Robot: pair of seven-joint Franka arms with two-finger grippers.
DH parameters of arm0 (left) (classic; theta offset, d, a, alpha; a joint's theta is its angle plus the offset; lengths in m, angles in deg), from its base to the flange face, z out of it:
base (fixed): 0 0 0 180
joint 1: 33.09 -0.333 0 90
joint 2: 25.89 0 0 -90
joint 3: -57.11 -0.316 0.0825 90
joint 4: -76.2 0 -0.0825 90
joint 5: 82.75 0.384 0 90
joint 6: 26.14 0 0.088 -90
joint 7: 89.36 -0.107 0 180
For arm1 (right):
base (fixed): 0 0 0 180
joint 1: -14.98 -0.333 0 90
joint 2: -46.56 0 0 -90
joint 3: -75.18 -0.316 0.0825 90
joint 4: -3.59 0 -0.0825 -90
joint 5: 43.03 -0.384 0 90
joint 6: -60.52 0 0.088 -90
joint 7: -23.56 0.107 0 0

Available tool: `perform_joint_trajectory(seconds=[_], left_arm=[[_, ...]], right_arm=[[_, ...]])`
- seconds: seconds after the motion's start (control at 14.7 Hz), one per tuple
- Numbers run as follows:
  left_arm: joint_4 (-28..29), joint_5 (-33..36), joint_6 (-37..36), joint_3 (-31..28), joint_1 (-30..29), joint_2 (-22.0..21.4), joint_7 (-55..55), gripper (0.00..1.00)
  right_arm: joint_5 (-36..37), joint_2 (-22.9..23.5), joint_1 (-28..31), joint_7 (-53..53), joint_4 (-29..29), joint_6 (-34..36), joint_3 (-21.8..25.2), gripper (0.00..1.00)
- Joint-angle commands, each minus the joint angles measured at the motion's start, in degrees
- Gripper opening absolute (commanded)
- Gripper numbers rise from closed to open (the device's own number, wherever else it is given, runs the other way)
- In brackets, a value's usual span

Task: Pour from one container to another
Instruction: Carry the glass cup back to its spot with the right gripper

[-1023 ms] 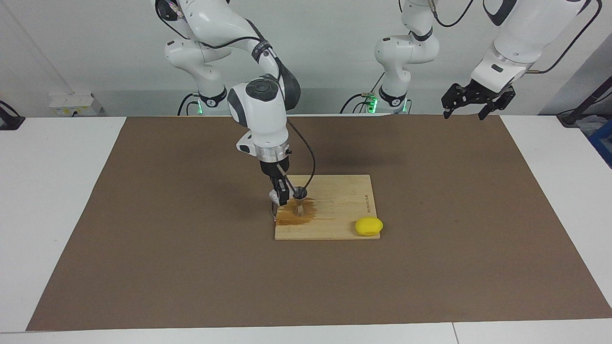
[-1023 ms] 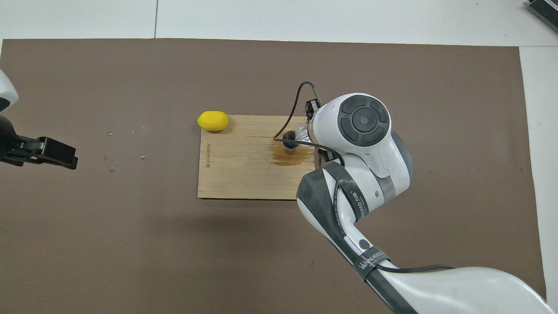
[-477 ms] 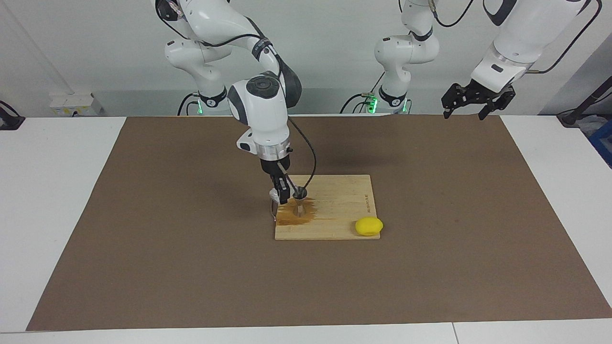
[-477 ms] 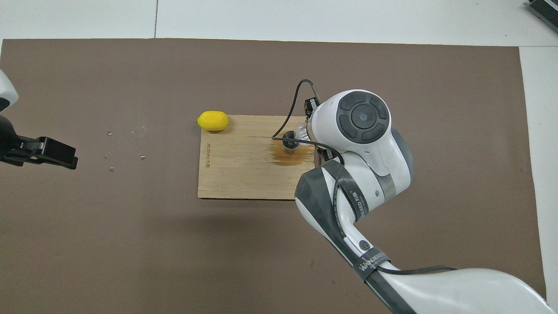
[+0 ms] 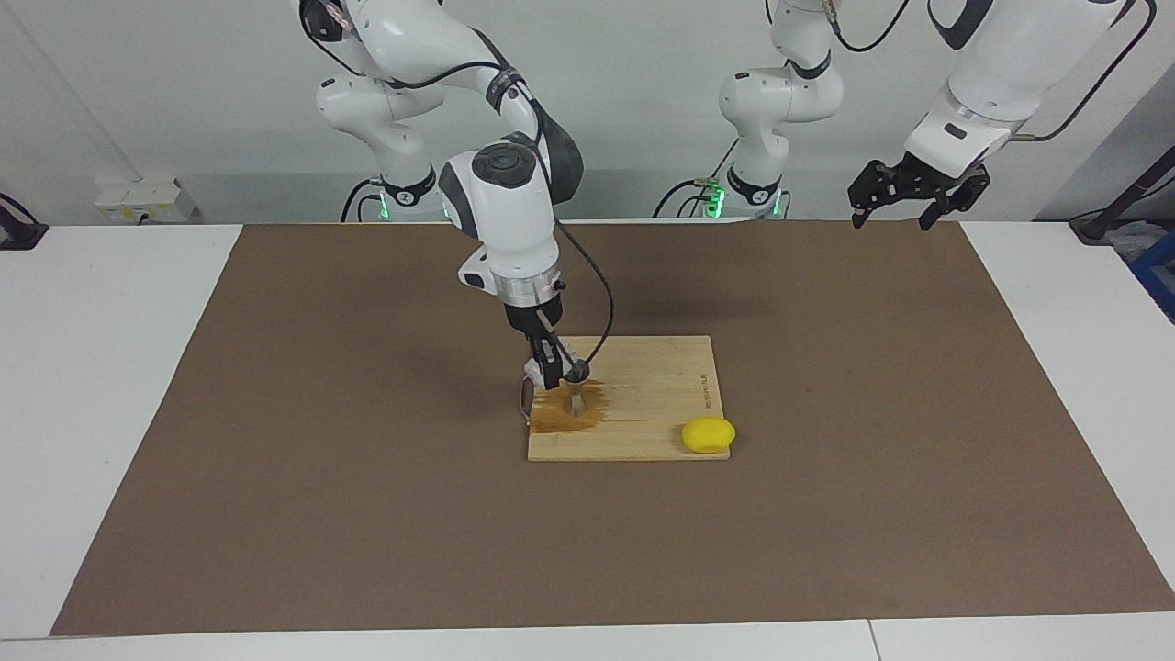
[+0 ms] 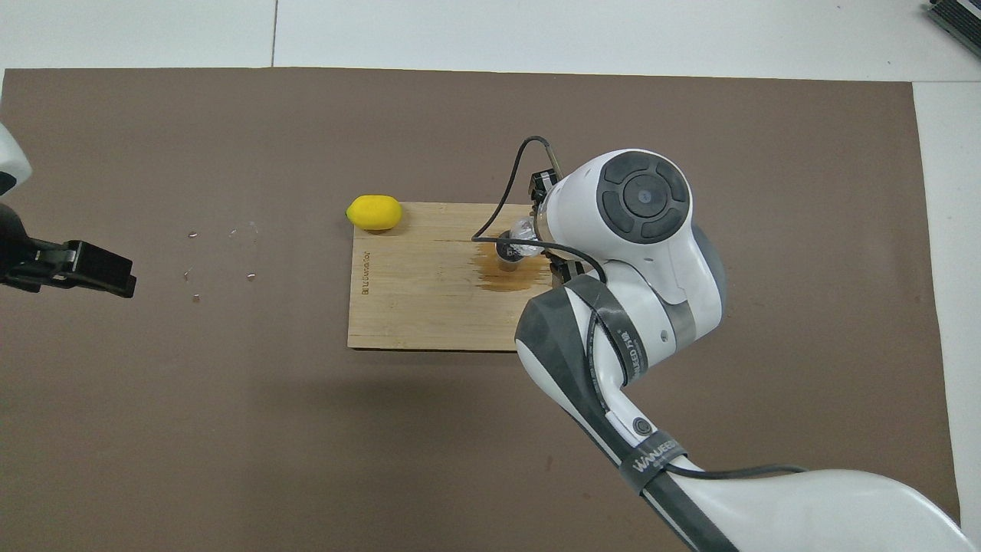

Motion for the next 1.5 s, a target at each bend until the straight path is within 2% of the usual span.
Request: perform_joint_trajectory(seconds=[0.0, 0.34, 0.61, 1.02, 1.43], left_arm=[[1.5, 1.1, 0.0, 0.7, -1.8, -1.5, -0.5, 1.0], [1.5, 1.0, 0.1, 1.4, -2.1, -1.4, -0.7, 1.0], [1.6, 1.0, 2.3, 3.6, -2.9, -1.3, -0.2, 1.0], [1.9, 0.7, 2.5, 2.9, -2.4, -1.4, 0.5, 1.0], [1.9, 0.8, 2.2, 2.8, -2.2, -1.4, 0.7, 1.0]], right_arm=[[-4.8, 1.2, 1.6, 0.8, -2.0, 0.5, -0.4, 0.0], [-10.6, 1.7, 4.3, 0.4, -2.0, 0.3, -0.5, 0.0], [-21.0, 2.0, 8.7, -5.2, -0.8, 0.4, -0.5, 0.0], [-36.7, 0.0, 17.4, -18.8, 7.1, 0.7, -0.5, 0.0], [-46.1, 0.9, 25.5, -36.2, 14.6, 2.8, -0.4, 0.0]])
